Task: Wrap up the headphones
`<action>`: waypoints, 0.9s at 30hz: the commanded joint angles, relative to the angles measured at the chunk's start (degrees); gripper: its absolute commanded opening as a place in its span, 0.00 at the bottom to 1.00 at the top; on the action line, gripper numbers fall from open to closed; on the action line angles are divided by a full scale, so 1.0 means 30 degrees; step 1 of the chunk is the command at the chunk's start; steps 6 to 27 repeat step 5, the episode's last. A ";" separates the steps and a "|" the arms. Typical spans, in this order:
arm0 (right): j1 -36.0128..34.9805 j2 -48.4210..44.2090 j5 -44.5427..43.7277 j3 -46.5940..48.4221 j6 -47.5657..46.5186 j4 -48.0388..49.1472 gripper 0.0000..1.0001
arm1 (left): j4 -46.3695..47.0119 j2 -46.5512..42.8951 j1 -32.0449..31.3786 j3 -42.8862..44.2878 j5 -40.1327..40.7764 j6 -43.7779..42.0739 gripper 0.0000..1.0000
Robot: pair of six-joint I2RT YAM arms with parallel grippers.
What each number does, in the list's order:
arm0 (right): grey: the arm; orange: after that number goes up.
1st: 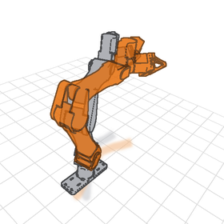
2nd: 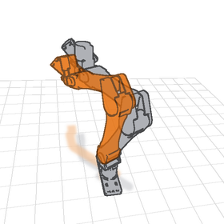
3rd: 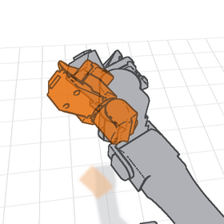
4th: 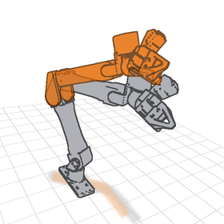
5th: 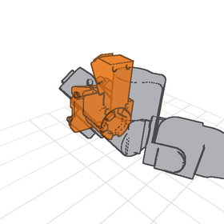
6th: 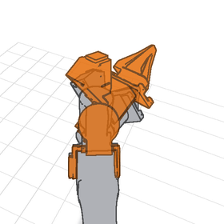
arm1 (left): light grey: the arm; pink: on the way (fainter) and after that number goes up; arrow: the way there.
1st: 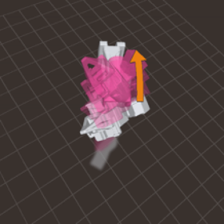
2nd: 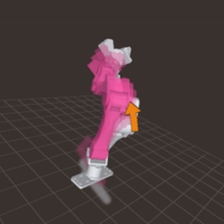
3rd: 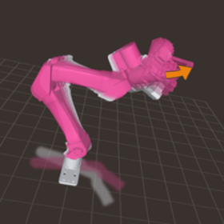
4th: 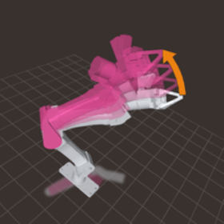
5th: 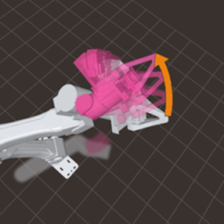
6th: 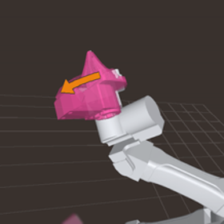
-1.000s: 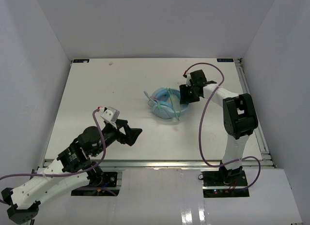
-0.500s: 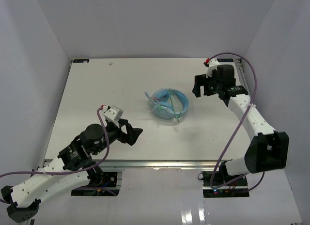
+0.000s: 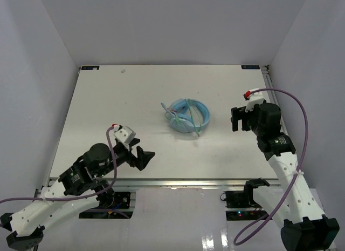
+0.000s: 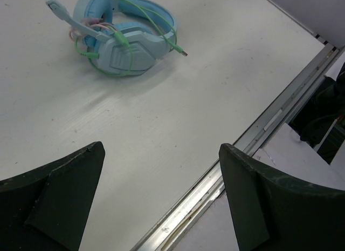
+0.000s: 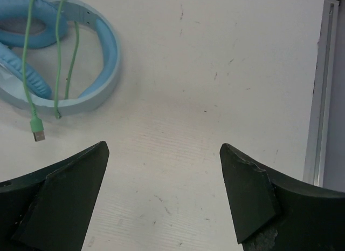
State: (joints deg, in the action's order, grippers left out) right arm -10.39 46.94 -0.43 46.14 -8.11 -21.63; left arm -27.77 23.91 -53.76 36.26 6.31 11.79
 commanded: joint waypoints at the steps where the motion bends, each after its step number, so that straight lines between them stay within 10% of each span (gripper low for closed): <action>1: 0.0836 -0.1157 -0.0033 -0.1122 -0.1515 -0.1345 0.90 | -0.0408 -0.2398 0.0048 -0.0255 0.0811 0.0234 0.98; 27: 0.1314 -0.1585 0.0637 -0.1396 -0.1631 -0.1392 0.90 | -0.0303 -0.3601 0.0048 -0.0446 0.1362 0.0531 0.98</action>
